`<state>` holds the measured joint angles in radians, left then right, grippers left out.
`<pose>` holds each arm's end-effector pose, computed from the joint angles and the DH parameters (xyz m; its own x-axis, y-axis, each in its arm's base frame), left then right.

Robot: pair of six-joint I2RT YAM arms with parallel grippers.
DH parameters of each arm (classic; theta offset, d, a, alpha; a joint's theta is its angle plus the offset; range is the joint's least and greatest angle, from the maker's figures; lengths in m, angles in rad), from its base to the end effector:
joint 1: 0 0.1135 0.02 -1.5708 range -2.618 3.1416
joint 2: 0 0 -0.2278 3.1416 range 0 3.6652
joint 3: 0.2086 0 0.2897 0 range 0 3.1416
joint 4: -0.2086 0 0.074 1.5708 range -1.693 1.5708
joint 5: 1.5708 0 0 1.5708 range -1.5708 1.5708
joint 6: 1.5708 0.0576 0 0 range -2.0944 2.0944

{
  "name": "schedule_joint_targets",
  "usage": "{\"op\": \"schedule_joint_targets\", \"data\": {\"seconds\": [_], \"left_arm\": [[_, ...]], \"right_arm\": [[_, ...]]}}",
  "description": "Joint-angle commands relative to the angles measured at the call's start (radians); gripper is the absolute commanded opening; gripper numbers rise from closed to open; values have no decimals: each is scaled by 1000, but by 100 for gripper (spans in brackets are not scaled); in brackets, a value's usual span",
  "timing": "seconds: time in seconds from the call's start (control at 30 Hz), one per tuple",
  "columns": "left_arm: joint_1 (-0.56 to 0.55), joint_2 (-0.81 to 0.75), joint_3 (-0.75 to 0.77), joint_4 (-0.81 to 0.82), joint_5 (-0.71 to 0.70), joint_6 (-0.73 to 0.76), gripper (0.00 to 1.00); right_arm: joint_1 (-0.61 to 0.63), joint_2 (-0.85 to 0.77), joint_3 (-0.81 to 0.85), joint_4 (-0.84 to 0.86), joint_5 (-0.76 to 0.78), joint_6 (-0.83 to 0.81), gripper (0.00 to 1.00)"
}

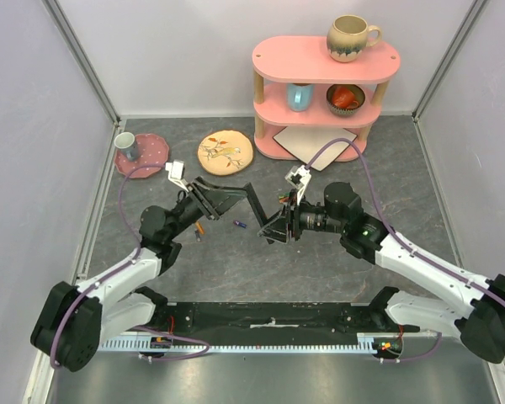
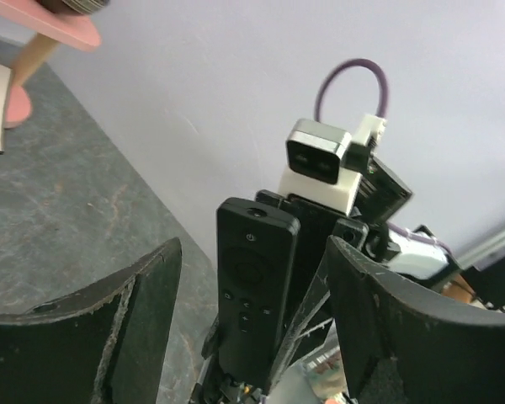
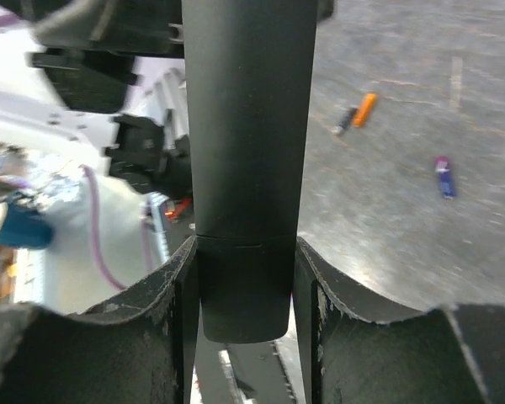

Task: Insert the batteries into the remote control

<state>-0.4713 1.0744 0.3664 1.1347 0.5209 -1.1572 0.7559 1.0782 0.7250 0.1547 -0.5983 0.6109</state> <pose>0.2353 -0.1521 0.2264 -0.5820 -0.5948 -0.5545 0.6582 0.0559 -0.7508 0.2093 0.2418 0.2485 -0.6731 0.0168 -0.7393 -0.7111 0.2598 0.6533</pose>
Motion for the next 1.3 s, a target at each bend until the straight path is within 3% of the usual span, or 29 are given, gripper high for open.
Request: {"op": "schedule_joint_targets", "data": {"seconds": [0.0, 0.03, 0.07, 0.1, 0.17, 0.33, 0.57, 0.77, 1.27], "left_arm": [[7, -103, 100, -365, -125, 149, 75], [2, -114, 142, -448, -149, 171, 75], [0, -123, 166, -621, -204, 189, 82], [-3, -139, 189, -707, -237, 212, 82], [-19, -140, 252, -876, -304, 241, 82], [-141, -136, 321, -1058, -484, 295, 80], [-233, -97, 341, -1110, -579, 264, 72], [-319, -73, 368, -1126, -651, 261, 72], [-391, 64, 408, -1014, -768, 197, 66]], "right_arm": [[57, -41, 115, -346, 322, -203, 41], [68, -41, 129, -375, 380, -218, 42], [82, -38, 154, -406, 441, -236, 43], [101, -32, 168, -458, 563, -241, 43], [118, -9, 198, -494, 654, -246, 41], [174, 23, 238, -508, 793, -224, 38], [244, 77, 280, -517, 851, -220, 38], [261, 97, 292, -535, 887, -214, 37], [312, 155, 337, -540, 950, -145, 37]]}}
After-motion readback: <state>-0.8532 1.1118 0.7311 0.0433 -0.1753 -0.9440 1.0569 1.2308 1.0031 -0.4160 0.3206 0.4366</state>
